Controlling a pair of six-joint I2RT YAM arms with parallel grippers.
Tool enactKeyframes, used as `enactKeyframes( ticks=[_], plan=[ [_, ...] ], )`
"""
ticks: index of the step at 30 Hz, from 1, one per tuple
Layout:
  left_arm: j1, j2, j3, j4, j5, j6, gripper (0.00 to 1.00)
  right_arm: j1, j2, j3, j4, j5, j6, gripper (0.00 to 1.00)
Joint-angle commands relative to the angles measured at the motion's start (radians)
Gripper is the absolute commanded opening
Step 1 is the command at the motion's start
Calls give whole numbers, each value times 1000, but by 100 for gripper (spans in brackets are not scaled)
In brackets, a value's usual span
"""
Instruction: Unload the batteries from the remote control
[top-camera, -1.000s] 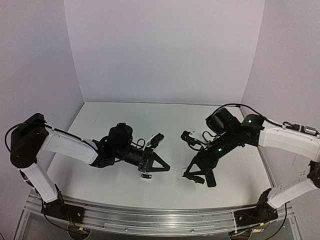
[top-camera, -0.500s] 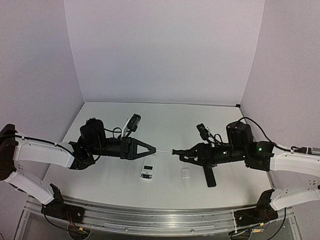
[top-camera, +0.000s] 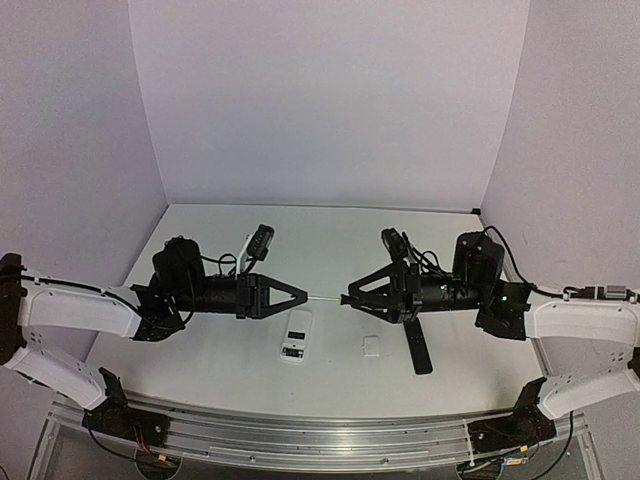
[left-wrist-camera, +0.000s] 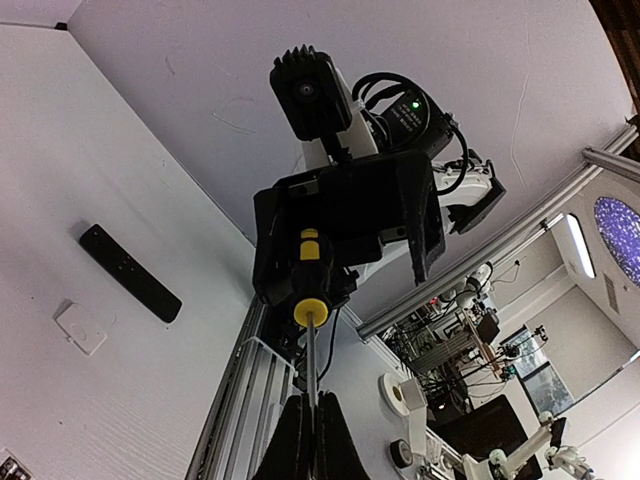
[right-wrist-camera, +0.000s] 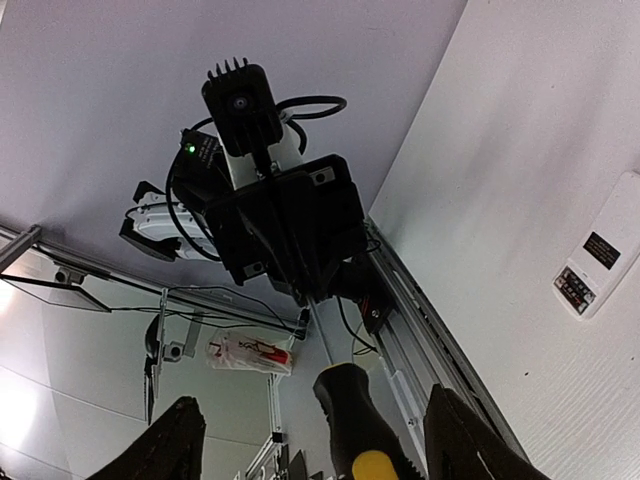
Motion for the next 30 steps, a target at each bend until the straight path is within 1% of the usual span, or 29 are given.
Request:
enactKeyframes(
  ticks=[1, 4, 7, 13, 20, 23, 25, 28, 29, 30],
  plan=[
    [-3, -47, -16, 23, -49, 14, 0, 0, -19, 15, 71, -49, 53, 71],
    [-2, -49, -22, 23, -44, 7, 0, 0, -28, 15, 76, -51, 46, 68],
    [-3, -50, -29, 25, -33, -2, 0, 0, -25, 21, 83, -53, 40, 63],
    [-2, -55, -29, -7, -36, 6, 0, 1, -8, 34, 88, -44, 41, 42],
    [-2, -61, -30, -33, -7, 26, 0, 0, 13, 38, 93, -35, 50, 30],
    [-2, -72, -29, -56, -2, 40, 0, 0, 7, 37, 93, -39, 41, 29],
    [-2, -79, -30, -62, 1, 45, 0, 0, 5, 38, 93, -42, 41, 26],
    [-3, -91, -25, -81, -3, 56, 0, 1, 5, 36, 93, -38, 40, 5],
    [-2, -94, -21, -88, -7, 59, 0, 1, 5, 36, 92, -40, 39, 0],
    [-2, -96, -18, -97, -11, 60, 0, 0, 7, 36, 92, -42, 40, 0]
  ],
)
